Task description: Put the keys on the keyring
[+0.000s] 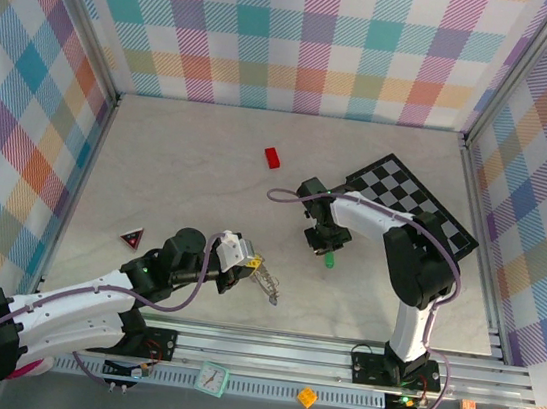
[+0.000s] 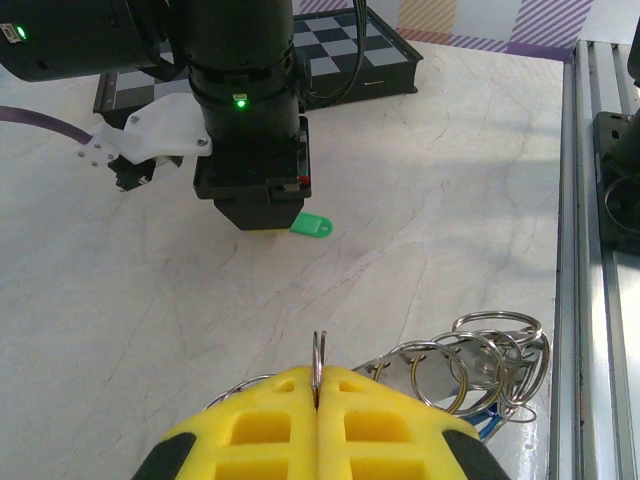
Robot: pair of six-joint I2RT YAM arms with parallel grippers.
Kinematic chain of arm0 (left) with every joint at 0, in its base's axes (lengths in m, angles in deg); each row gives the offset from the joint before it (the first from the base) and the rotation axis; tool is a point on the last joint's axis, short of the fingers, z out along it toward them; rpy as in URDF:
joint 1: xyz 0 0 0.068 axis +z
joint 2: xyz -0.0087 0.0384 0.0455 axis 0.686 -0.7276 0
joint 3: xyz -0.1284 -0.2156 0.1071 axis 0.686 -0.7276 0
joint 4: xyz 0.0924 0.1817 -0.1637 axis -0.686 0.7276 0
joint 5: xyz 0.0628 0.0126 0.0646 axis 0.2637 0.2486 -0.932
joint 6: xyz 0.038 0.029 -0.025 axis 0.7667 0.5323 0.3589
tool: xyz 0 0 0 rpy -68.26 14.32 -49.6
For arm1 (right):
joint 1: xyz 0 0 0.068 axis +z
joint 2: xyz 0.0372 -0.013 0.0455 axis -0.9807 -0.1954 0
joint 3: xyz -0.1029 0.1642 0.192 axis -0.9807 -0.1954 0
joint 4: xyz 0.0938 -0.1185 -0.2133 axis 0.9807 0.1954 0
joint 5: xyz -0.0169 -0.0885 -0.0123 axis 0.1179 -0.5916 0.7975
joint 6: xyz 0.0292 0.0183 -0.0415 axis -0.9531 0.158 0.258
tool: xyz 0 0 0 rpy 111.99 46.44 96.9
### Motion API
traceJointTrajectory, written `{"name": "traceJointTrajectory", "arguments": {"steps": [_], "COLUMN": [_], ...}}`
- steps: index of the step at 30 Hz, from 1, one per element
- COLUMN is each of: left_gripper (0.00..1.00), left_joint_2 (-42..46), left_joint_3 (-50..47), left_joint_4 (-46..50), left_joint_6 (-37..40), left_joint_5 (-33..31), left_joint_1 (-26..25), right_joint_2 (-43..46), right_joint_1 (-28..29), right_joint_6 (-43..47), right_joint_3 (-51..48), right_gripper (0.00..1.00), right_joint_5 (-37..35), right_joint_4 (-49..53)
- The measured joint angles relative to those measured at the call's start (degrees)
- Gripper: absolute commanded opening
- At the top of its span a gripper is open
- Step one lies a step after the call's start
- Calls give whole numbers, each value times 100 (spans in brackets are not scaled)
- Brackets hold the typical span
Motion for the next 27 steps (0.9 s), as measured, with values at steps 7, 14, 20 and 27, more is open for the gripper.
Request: {"name": "traceJointTrajectory", "arguments": {"steps": [7, 14, 20, 27], "left_gripper": [0, 0, 0, 0], "left_joint_2": [0, -4, -7, -20], "left_joint_3": [0, 0, 2, 2], "left_joint_4": [0, 0, -2, 0], "left_joint_6": [0, 0, 0, 0], "left_joint_5": [0, 0, 0, 2], "left_joint_1": [0, 0, 0, 0], "right_joint_2": [0, 0, 0, -24], "right_joint_1": [0, 7, 22, 22], "right_joint_6": [0, 11, 24, 46], "right_joint_3": [11, 79, 81, 103], "right_gripper": [17, 10, 9, 16], "right_joint_5": [-90, -127, -129, -129], "right_joint_4": [13, 57, 103, 157]}}
